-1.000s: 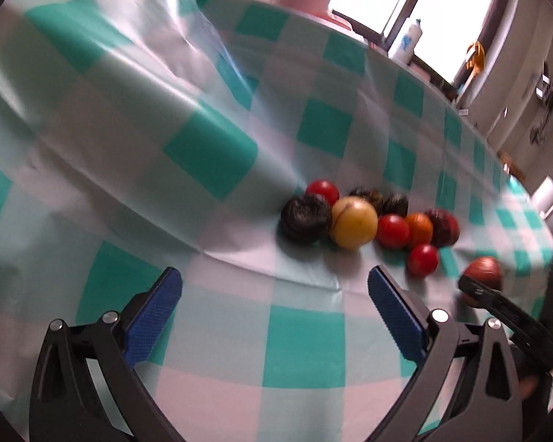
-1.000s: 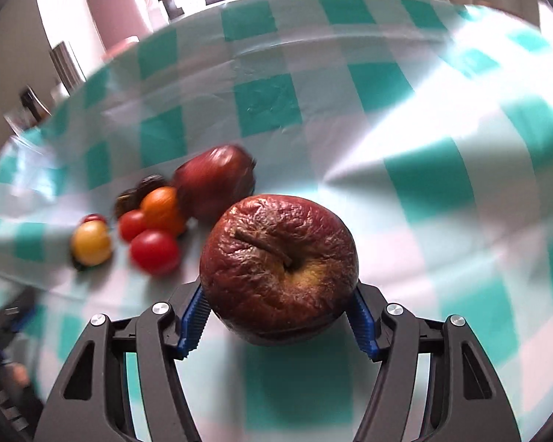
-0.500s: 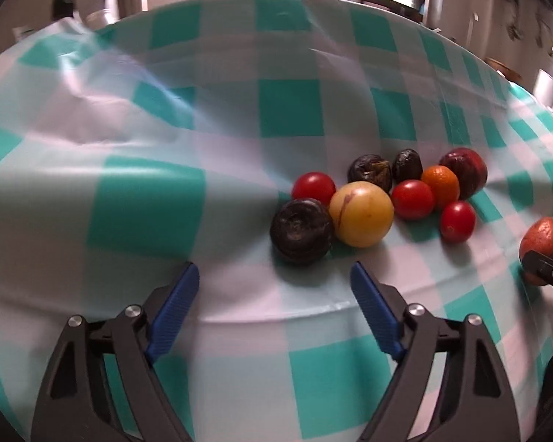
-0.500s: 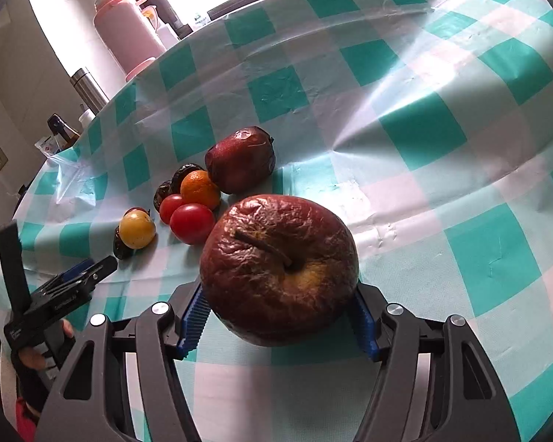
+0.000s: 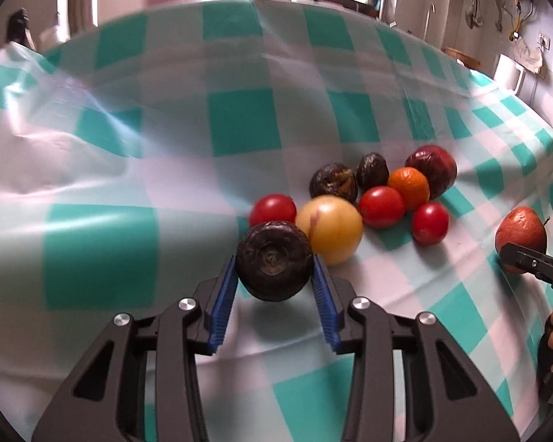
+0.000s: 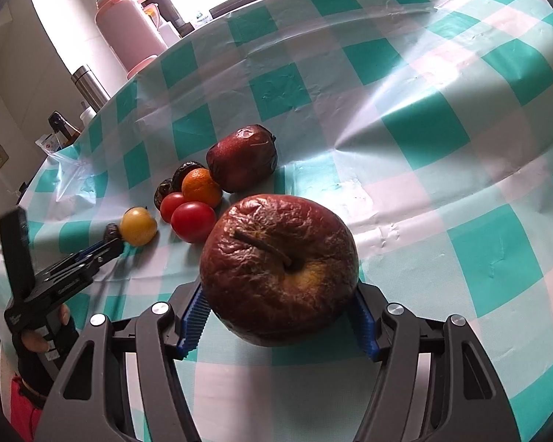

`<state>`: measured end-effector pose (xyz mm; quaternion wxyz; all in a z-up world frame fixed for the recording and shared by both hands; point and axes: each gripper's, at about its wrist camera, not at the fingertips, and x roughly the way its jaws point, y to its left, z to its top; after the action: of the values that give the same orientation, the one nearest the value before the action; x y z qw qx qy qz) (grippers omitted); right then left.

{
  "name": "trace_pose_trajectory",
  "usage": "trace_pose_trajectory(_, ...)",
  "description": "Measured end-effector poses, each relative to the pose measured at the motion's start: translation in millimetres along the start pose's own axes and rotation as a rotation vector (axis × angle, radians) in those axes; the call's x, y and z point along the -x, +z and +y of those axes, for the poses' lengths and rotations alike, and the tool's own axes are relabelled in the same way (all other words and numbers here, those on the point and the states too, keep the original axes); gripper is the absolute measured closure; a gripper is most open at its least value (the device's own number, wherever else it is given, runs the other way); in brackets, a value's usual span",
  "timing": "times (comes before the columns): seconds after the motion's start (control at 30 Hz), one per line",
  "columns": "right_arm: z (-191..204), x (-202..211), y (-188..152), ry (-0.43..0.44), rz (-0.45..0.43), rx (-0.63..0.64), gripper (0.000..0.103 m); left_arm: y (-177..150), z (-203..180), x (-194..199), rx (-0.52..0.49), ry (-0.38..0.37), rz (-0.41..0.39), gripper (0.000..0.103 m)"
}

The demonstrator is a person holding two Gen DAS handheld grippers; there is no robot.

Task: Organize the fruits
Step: 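Grasp the wrinkled brown apple with the right tool while the left tool grasps a dark plum, then lift and carry the brown apple and dark plum with both tools over the white box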

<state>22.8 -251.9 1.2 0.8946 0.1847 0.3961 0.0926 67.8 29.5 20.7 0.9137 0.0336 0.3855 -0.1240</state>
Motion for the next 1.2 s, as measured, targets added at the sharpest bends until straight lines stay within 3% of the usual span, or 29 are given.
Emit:
trace_pose_trajectory(0.37,-1.7,-0.8,0.1,0.008,-0.002,-0.003,0.039,-22.7,-17.9,35.5,0.041,0.036,-0.086,0.062)
trace_pose_trajectory(0.67,-1.2,-1.2,-0.6,0.006,-0.004,-0.001,0.038,-28.1,-9.9,40.4,0.115,0.003,-0.099,0.062)
trace_pose_trajectory(1.0,-1.2,-1.4,-0.3,0.009,-0.004,-0.002,0.038,-29.3,-15.9,42.2,0.110,-0.027,-0.104,0.062)
trace_pose_trajectory(1.2,-1.3,-1.1,-0.3,0.008,-0.004,-0.002,0.038,-30.0,-11.7,51.7,0.159,-0.089,-0.125,0.062)
